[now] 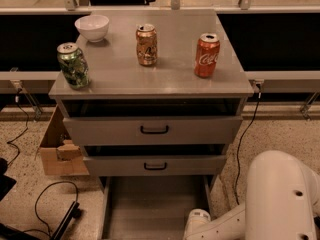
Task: Open bottom drawer
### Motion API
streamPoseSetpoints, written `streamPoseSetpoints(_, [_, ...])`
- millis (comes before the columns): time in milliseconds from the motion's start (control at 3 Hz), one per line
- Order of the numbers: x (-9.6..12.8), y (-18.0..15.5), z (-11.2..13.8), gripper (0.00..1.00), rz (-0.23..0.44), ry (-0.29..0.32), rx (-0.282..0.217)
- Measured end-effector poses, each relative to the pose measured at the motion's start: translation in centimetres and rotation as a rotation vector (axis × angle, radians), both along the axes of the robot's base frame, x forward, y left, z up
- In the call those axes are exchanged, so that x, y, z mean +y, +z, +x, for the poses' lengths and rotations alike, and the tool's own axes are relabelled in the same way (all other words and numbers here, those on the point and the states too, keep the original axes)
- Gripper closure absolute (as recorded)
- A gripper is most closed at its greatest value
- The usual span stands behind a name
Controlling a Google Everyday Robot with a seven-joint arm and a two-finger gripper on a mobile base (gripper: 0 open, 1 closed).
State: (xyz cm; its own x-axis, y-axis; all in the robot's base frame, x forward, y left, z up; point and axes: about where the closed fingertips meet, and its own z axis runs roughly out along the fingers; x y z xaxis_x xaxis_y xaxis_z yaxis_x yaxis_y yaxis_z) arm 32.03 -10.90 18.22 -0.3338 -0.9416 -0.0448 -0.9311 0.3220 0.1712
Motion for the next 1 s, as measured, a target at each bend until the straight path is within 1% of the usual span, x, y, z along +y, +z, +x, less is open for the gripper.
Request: streamPoseSetpoints(1000, [0.00, 0.00, -0.01, 0.12, 0.000, 0.000, 0.000])
